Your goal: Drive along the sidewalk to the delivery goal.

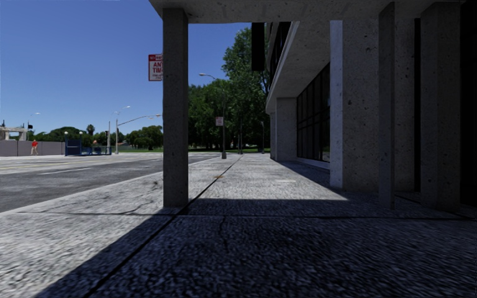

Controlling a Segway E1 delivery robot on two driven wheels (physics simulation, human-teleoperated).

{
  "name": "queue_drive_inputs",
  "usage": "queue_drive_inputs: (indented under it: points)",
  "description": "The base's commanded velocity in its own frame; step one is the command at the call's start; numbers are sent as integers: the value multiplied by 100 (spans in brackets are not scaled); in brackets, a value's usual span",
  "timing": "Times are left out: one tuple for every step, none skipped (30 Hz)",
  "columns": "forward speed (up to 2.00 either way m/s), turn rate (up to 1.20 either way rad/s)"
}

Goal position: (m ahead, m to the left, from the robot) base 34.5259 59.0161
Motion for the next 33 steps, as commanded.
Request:
queue_drive_inputs:
  points:
    - [200,0]
    - [200,0]
    - [200,0]
    - [200,0]
    - [200,0]
    - [200,0]
    - [200,0]
    - [200,0]
    - [200,0]
    - [200,0]
    - [200,0]
    - [200,0]
    - [200,0]
    - [200,0]
    - [200,0]
    - [200,0]
    - [200,0]
    - [200,0]
    - [200,0]
    - [200,0]
    - [200,0]
    - [200,0]
    - [200,0]
    - [200,0]
    - [200,0]
    - [200,0]
    - [200,0]
    - [200,0]
    - [200,0]
    - [200,0]
    - [200,0]
    - [199,0]
    - [199,0]
